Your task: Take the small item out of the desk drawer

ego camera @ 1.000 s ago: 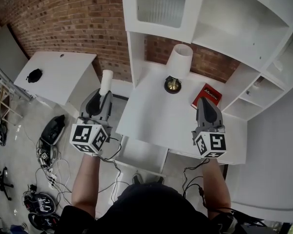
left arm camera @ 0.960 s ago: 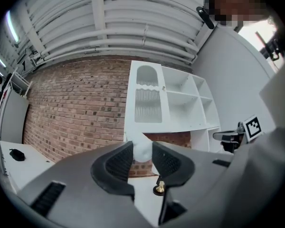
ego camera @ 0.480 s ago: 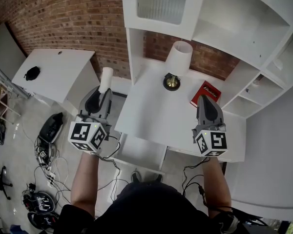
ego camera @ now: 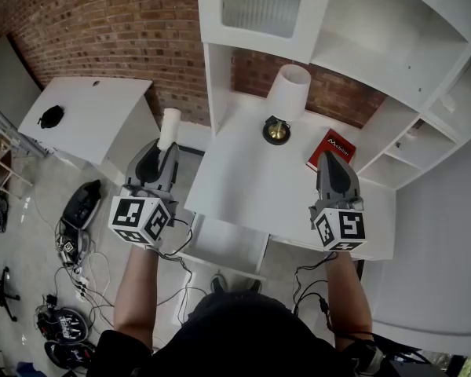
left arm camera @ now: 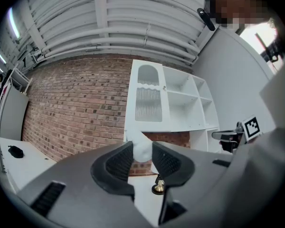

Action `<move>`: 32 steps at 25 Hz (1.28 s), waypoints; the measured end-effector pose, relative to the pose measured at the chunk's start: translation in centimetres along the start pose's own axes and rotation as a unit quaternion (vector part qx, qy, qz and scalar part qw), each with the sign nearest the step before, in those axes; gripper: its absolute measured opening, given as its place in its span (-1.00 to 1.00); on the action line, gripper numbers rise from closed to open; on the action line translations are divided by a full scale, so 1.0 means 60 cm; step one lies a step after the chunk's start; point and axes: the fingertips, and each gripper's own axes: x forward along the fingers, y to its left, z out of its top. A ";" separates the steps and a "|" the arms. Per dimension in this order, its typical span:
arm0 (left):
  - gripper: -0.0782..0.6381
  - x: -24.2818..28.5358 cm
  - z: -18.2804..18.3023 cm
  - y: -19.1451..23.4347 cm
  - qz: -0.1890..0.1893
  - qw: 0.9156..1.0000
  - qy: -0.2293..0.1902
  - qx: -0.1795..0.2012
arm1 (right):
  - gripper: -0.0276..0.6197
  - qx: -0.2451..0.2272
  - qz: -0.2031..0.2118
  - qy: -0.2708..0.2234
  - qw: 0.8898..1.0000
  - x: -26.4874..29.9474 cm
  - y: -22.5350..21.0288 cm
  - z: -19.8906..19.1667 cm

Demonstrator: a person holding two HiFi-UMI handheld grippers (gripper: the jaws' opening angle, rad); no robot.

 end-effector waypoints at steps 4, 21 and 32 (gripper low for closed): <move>-0.44 0.003 0.000 0.001 0.000 1.000 -0.002 0.000 | -0.89 0.002 -0.003 0.000 1.000 0.001 0.000 -0.002; -0.44 0.017 -0.007 -0.002 -0.007 1.000 -0.002 -0.006 | -0.89 0.005 -0.008 0.000 1.000 0.006 -0.005 -0.007; -0.44 0.014 -0.011 0.007 -0.011 1.000 -0.002 -0.012 | -0.91 0.001 -0.012 -0.002 1.000 0.007 0.004 -0.002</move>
